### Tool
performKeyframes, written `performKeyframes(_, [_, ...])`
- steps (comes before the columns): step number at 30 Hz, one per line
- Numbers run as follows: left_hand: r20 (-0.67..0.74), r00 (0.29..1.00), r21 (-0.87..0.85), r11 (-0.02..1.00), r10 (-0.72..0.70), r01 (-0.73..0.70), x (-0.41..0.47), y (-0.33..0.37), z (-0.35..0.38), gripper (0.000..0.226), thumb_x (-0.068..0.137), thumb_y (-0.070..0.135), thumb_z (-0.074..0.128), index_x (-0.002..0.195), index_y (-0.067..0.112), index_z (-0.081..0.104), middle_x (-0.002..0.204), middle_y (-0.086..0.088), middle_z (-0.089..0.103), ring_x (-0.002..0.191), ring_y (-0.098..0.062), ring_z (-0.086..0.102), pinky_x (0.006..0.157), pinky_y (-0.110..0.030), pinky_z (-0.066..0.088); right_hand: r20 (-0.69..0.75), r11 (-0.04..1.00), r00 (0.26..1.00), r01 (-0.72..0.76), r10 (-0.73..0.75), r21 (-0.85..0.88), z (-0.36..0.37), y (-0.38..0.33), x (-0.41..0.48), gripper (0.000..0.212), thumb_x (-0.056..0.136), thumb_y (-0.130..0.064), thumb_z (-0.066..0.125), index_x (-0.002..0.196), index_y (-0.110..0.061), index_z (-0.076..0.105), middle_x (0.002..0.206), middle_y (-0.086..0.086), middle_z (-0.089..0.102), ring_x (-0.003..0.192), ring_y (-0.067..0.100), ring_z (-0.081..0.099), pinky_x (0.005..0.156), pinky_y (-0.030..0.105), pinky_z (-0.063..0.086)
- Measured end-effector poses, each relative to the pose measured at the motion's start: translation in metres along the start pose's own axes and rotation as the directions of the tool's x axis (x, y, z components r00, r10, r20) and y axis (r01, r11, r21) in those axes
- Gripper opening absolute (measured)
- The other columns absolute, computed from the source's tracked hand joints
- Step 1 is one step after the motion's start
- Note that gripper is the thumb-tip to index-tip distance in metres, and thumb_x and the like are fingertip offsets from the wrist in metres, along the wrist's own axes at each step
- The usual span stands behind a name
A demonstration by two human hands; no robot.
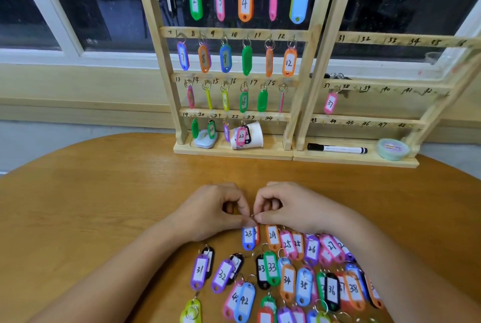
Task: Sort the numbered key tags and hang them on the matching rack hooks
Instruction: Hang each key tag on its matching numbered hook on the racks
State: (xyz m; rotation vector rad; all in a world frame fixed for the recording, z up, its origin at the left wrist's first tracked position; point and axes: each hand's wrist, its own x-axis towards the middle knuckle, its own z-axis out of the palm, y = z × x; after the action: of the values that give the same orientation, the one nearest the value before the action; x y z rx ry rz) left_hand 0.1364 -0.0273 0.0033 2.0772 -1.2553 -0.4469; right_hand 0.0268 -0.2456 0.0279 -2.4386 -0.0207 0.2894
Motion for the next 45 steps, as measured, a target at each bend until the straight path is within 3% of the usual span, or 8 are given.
performKeyframes(5, [0.005, 0.997, -0.163, 0.983, -0.080, 0.079, 0.001, -0.001, -0.002, 0.020, 0.087, 0.046, 0.087, 0.087, 0.029, 0.078, 0.085, 0.011, 0.072, 0.071, -0.009, 0.060, 0.071, -0.035, 0.051, -0.065, 0.997, 0.997, -0.028, 0.033, 0.078, 0.000, 0.003, 0.002, 0.005, 0.095, -0.034, 0.078, 0.091, -0.033, 0.077, 0.091, -0.008, 0.072, 0.076, -0.001, 0.058, 0.072, 0.027, 0.051])
performKeyframes(10, [-0.053, 0.992, -0.386, 0.918, -0.118, 0.089, 0.000, -0.003, -0.002, 0.024, 0.092, 0.043, 0.083, 0.090, 0.020, 0.074, 0.086, -0.004, 0.076, 0.077, -0.022, 0.065, 0.078, -0.039, 0.052, -0.224, 0.976, 0.971, -0.028, 0.078, 0.215, -0.012, 0.003, 0.010, 0.007, 0.095, -0.030, 0.079, 0.088, -0.029, 0.078, 0.084, -0.004, 0.075, 0.074, 0.005, 0.064, 0.075, 0.035, 0.055])
performKeyframes(13, [-0.101, 0.985, -0.440, 0.894, -0.142, 0.084, -0.001, -0.001, -0.001, 0.021, 0.092, 0.039, 0.082, 0.088, 0.020, 0.073, 0.081, 0.001, 0.074, 0.076, -0.009, 0.062, 0.076, -0.028, 0.049, -0.365, 0.967, 0.925, -0.007, 0.103, 0.255, -0.027, -0.001, 0.018, 0.009, 0.096, -0.030, 0.078, 0.088, -0.027, 0.079, 0.076, 0.000, 0.075, 0.064, 0.003, 0.060, 0.072, 0.037, 0.054])
performKeyframes(19, [-0.161, 0.970, -0.533, 0.843, -0.183, 0.070, 0.000, 0.001, -0.002, 0.018, 0.093, 0.034, 0.082, 0.094, 0.018, 0.076, 0.088, -0.010, 0.076, 0.080, -0.016, 0.066, 0.082, -0.034, 0.053, -0.593, 0.947, 0.785, 0.022, 0.182, 0.320, -0.057, -0.002, 0.048, 0.013, 0.097, -0.028, 0.076, 0.085, -0.025, 0.078, 0.062, -0.003, 0.070, 0.051, 0.001, 0.057, 0.062, 0.027, 0.045])
performKeyframes(23, [-0.175, 0.968, -0.533, 0.844, -0.178, 0.059, 0.000, 0.002, -0.001, 0.016, 0.093, 0.031, 0.082, 0.095, 0.016, 0.076, 0.086, -0.006, 0.076, 0.079, -0.013, 0.068, 0.080, -0.026, 0.054, -0.676, 0.959, 0.718, 0.041, 0.166, 0.279, -0.067, -0.008, 0.061, 0.012, 0.100, -0.032, 0.073, 0.089, -0.029, 0.078, 0.064, -0.005, 0.072, 0.052, 0.002, 0.059, 0.056, 0.024, 0.042])
performKeyframes(31, [-0.229, 0.957, -0.463, 0.885, -0.176, 0.052, 0.005, 0.001, 0.002, 0.014, 0.094, 0.033, 0.082, 0.094, 0.021, 0.075, 0.090, -0.004, 0.077, 0.081, -0.018, 0.069, 0.083, -0.037, 0.055, -0.713, 0.981, 0.685, -0.015, 0.151, 0.192, -0.066, -0.008, 0.081, 0.017, 0.100, -0.028, 0.070, 0.086, -0.024, 0.078, 0.057, -0.007, 0.071, 0.057, 0.003, 0.067, 0.069, 0.025, 0.053])
performKeyframes(41, [-0.402, 0.897, -0.334, 0.942, -0.183, 0.043, 0.045, 0.006, -0.014, 0.012, 0.094, 0.031, 0.082, 0.088, 0.024, 0.075, 0.087, -0.002, 0.075, 0.081, -0.025, 0.064, 0.072, -0.035, 0.052, -0.690, 0.984, 0.718, 0.040, 0.092, 0.172, -0.056, 0.002, 0.032, 0.010, 0.103, -0.023, 0.067, 0.100, -0.029, 0.074, 0.061, 0.003, 0.069, 0.056, 0.004, 0.066, 0.064, 0.023, 0.044])
performKeyframes(45, [-0.510, 0.847, -0.263, 0.965, -0.153, 0.016, 0.069, 0.015, -0.022, 0.011, 0.094, 0.028, 0.082, 0.087, 0.023, 0.075, 0.086, 0.006, 0.075, 0.082, -0.009, 0.065, 0.073, -0.019, 0.049, -0.629, 0.987, 0.770, -0.002, 0.103, 0.159, -0.043, 0.022, 0.000, 0.011, 0.104, -0.025, 0.066, 0.100, -0.029, 0.075, 0.061, -0.005, 0.070, 0.056, 0.006, 0.063, 0.072, 0.027, 0.051])
